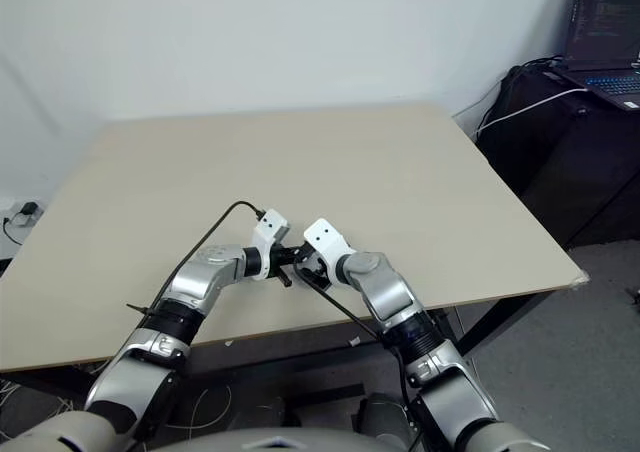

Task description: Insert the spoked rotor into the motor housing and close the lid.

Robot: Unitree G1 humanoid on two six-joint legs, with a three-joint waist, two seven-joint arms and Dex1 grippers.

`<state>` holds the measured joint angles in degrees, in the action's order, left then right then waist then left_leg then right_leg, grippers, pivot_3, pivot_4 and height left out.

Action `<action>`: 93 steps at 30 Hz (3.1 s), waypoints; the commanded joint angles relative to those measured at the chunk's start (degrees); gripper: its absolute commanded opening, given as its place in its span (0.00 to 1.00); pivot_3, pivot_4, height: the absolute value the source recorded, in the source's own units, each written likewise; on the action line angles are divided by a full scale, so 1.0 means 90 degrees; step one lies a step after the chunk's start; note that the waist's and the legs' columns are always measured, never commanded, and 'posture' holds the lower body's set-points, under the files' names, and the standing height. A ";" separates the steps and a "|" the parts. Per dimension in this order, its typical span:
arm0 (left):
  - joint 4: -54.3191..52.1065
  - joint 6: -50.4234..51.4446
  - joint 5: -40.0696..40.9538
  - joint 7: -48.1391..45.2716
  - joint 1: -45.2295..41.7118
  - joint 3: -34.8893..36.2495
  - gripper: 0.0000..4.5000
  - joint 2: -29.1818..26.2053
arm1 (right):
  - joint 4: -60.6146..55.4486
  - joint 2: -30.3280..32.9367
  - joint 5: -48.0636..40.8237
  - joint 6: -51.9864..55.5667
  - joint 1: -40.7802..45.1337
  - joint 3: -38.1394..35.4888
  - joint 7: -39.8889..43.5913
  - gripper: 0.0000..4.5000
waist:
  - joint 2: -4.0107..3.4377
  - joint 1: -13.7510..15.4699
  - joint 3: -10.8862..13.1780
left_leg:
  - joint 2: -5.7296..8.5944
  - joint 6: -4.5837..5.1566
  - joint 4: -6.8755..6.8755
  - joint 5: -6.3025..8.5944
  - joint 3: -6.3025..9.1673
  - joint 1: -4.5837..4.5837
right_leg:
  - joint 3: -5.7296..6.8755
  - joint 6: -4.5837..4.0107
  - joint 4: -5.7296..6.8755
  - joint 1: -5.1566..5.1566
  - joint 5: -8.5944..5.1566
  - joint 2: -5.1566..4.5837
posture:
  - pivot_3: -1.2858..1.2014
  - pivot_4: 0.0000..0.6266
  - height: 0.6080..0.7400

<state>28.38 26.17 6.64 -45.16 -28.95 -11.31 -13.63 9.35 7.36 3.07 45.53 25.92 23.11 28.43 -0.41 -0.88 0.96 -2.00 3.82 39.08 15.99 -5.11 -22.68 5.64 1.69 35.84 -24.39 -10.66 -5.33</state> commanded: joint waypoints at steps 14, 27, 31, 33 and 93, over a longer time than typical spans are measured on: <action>-0.0031 0.0218 -0.0207 0.0242 0.0079 -0.0177 0.00 -0.0099 | 0.0188 0.0060 -0.0116 0.0144 -0.0157 0.0099 0.0239 0.88 | 0.0002 0.0003 -0.0020 | 0.0000 0.0000 -0.0001 0.0001 0.0000 0.0002 | 0.0000 0.0000 0.0000 0.0001 0.0000 0.0000 | 0.52 0.00 1.00; 0.0035 0.0225 -0.0254 0.0182 0.0053 -0.0209 0.00 -0.0042 | -0.0172 -0.0037 -0.0246 0.0052 -0.0235 -0.0137 0.0152 1.00 | 0.0004 -0.0034 -0.0021 | -0.0003 0.0000 0.0000 0.0001 -0.0001 0.0003 | 0.0000 0.0000 0.0002 -0.0001 0.0000 0.0001 | 0.52 0.00 1.00; 0.0067 0.0218 -0.0261 0.0156 0.0025 -0.0205 0.00 -0.0029 | -0.0694 0.0013 -0.0441 0.0062 -0.0354 -0.0171 0.0380 1.00 | 0.0007 -0.0034 -0.0018 | -0.0002 0.0000 0.0000 0.0001 -0.0001 0.0000 | 0.0000 0.0000 0.0001 -0.0002 0.0000 0.0001 | 0.52 0.00 1.00; 0.0077 0.0213 -0.0262 0.0141 0.0017 -0.0203 0.00 -0.0025 | -0.0967 0.0071 -0.0520 0.0109 -0.0423 -0.0180 0.0453 1.00 | 0.0008 -0.0033 -0.0017 | -0.0002 0.0000 0.0000 0.0001 -0.0001 -0.0002 | -0.0001 0.0000 0.0001 -0.0003 0.0000 0.0001 | 0.52 0.00 1.00; 0.0193 0.0065 -0.0290 0.0052 -0.0001 -0.0187 0.00 0.0069 | -0.1456 -0.2627 -0.3859 0.2126 -0.1095 -0.4490 -0.2472 1.00 | -0.0014 -0.0030 0.0014 | 0.0010 0.0004 -0.0001 0.0005 0.0011 -0.0030 | -0.0007 0.0006 0.0001 -0.0010 -0.0003 0.0000 | 0.52 0.00 1.00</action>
<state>28.79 25.76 5.12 -45.01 -29.67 -11.88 -13.02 -3.96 -9.45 -30.02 67.32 18.97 -20.17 5.57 -0.54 -1.15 1.09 -1.91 3.86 39.07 16.04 -5.01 -22.95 5.57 1.74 35.85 -24.48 -10.69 -5.33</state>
